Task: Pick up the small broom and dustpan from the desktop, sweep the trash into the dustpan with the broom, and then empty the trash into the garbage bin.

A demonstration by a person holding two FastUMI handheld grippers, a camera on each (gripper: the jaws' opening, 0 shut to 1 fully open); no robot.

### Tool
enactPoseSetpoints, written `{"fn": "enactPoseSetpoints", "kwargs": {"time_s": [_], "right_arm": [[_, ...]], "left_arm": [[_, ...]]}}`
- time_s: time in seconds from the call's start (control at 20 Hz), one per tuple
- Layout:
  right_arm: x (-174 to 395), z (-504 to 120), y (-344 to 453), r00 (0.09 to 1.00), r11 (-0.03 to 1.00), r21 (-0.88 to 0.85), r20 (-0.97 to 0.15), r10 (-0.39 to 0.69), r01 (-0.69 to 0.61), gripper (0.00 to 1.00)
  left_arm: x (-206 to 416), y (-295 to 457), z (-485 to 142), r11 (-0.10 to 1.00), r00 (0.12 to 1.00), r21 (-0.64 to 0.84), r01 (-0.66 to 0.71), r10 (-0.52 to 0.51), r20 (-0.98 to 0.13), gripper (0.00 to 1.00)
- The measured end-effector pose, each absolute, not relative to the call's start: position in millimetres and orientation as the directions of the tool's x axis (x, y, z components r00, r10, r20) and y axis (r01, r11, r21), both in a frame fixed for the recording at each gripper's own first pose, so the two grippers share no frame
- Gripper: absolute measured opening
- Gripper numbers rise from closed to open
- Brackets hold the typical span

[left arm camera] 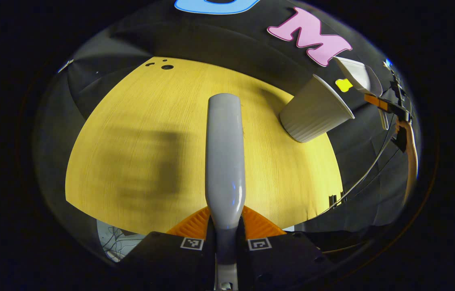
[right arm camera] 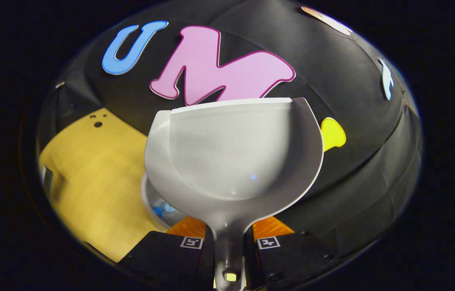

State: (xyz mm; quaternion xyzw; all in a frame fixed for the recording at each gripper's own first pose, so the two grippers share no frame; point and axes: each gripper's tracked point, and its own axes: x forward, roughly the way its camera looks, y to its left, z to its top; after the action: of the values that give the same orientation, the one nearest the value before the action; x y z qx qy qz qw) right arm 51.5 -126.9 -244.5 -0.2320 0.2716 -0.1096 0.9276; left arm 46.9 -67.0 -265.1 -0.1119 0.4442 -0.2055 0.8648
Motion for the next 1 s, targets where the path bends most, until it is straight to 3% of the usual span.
{"fn": "enactPoseSetpoints", "kwargs": {"time_s": [0.2, 0.4, 0.75, 1.0], "right_arm": [[50.3, -222.0, -77.3, 0.878, 0.940, -0.342, -0.453, -0.158, -0.008, 0.33], [40.5, -260.5, -12.0, 0.847, 0.954, -0.267, -0.532, -0.026, -0.138, 0.34], [-3.1, -354.1, 97.5, 0.694, 0.980, 0.029, -0.702, 0.159, -0.195, 0.33], [-30.1, -433.1, 112.2, 0.581, 0.985, 0.106, -0.797, 0.167, -0.139, 0.34]], "left_arm": [[56.5, -47.4, -273.1, 0.906, 0.534, -0.355, 0.230, -0.422, -0.733, 0.25], [62.7, -20.6, -281.4, 0.931, 0.544, -0.289, 0.224, -0.366, -0.755, 0.25], [79.4, 14.3, -293.5, 0.952, 0.546, -0.223, 0.209, -0.303, -0.781, 0.25], [92.2, 17.6, -308.6, 0.959, 0.523, -0.192, 0.206, -0.274, -0.807, 0.25]]}}
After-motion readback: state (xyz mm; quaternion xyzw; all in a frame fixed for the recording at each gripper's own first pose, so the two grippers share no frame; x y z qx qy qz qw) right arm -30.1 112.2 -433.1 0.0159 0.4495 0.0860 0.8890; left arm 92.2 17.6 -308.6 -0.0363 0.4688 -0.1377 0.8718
